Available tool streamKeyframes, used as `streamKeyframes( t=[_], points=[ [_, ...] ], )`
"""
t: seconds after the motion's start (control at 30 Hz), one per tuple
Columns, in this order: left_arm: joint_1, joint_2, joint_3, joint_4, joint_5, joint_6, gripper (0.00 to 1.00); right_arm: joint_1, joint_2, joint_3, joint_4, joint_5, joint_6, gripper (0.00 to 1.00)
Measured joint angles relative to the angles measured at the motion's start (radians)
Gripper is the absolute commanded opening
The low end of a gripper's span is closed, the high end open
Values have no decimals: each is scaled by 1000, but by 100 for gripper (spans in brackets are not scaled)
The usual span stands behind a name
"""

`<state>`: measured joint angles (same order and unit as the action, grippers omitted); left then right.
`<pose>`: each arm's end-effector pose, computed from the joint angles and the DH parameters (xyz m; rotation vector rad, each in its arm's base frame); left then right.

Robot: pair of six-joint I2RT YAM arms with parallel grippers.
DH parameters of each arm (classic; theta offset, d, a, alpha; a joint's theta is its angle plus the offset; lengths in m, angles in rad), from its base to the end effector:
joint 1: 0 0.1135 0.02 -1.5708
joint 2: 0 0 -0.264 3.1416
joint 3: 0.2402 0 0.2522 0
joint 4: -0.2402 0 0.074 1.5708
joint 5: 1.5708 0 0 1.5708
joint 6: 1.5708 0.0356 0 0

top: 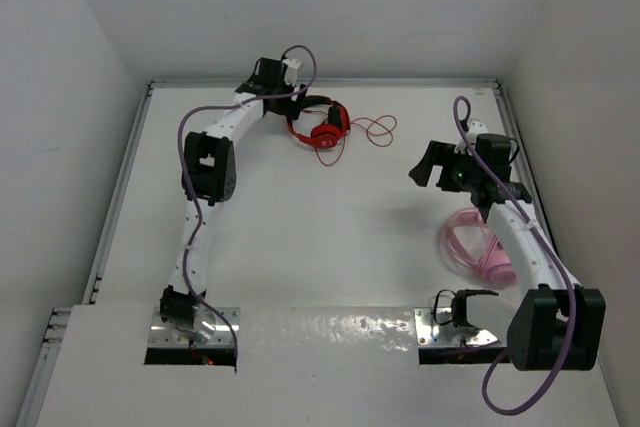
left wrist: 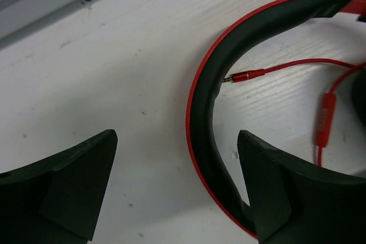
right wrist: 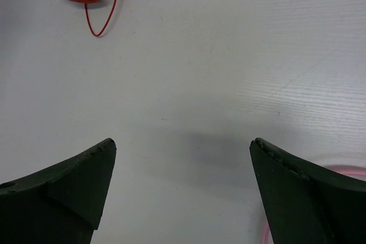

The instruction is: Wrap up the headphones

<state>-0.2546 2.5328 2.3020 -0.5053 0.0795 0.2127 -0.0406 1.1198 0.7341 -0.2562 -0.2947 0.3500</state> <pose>0.5508 -0.1463 0.1933 0.5736 2.2342 -0.1131 0.2412 0.0005 0.2498 0.2688 2.2090 0.4968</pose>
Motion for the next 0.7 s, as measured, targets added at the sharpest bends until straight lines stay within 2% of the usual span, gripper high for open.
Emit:
streamKeyframes(
  t=[0.03,0.1,0.13,0.23,0.27,0.3,0.43,0.57,0.7],
  points=[
    [-1,18,-3,16,-8,-9,84,5,5,4,0,-4,-1,97],
    [-3,34,-32,47,-14,-18,77,10,17,9,-1,-6,-3,94],
    [-7,41,-39,56,-16,-20,64,11,26,14,-4,-6,-4,92],
    [-22,76,-21,69,-18,-24,35,19,75,43,-29,-5,-12,90],
    [-28,90,-6,79,-15,-30,8,27,97,60,-43,-2,-19,88],
    [-35,97,-1,89,-24,-36,0,35,118,77,-56,3,-28,87],
    [-45,86,-19,104,4,-82,0,92,173,153,-116,21,-75,86],
    [-31,32,-52,35,97,-138,0,125,185,205,-152,25,-127,82],
    [12,-127,-116,-74,196,-149,0,133,177,234,-164,21,-174,75]
  ],
)
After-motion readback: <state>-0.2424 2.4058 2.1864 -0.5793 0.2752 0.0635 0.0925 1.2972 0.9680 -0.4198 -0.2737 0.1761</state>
